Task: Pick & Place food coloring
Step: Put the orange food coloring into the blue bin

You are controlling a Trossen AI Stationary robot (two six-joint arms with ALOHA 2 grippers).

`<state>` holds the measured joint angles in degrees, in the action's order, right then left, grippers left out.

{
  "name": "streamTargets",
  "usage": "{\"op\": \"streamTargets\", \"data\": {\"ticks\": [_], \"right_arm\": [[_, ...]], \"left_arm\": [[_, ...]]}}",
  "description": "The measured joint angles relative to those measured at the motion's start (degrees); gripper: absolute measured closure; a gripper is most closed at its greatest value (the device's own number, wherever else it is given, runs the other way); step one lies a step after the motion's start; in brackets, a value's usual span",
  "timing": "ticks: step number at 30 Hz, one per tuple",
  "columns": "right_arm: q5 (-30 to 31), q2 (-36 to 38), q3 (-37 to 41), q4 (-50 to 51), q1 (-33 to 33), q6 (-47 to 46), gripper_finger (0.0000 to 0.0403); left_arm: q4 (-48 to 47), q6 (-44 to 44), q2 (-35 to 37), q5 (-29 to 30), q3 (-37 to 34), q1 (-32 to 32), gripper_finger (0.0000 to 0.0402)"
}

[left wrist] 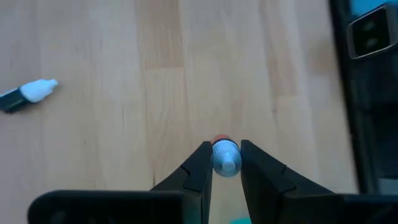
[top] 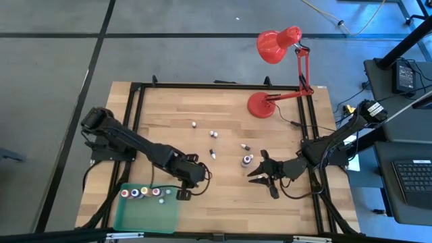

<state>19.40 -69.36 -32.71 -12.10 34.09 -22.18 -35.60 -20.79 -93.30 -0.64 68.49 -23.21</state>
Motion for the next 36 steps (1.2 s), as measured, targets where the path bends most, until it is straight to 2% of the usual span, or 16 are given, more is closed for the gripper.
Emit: {"op": "streamTargets", "data": {"ticks": [7, 14, 19, 23, 26, 36], "right_arm": [[0.0, 0.0, 0.0, 0.07, 0.0, 0.05, 0.0299], [0.33, 0.0, 0.0, 0.22, 0.0, 0.32, 0.0299], [0.42, 0.0, 0.0, 0.18, 0.0, 0.86, 0.0299], [0.44, 0.0, 0.0, -0.14, 0.0, -0.75, 0.0299], [0.45, 0.0, -0.02, -0.97, 0.0, 1.41, 0.0299], [0.45, 0.0, -0.07, -0.04, 0.0, 1.61, 0.0299]], "left_arm": [[-5.49, -7.21, 6.27, 2.99, 0.02, -3.61, 0.0339], [-8.59, -17.45, 6.72, 5.13, 0.04, -10.66, 0.034], [-11.63, -27.56, 5.01, 9.61, 0.04, -16.33, 0.034], [-11.65, -33.43, 3.29, 12.78, 0.04, -20.4, 0.034], [-11.57, -37.03, 1.48, 14.64, 0.04, -22.77, 0.034], [-11.52, -43.13, -7.54, 15.7, 0.04, -25.14, 0.0337]]}}
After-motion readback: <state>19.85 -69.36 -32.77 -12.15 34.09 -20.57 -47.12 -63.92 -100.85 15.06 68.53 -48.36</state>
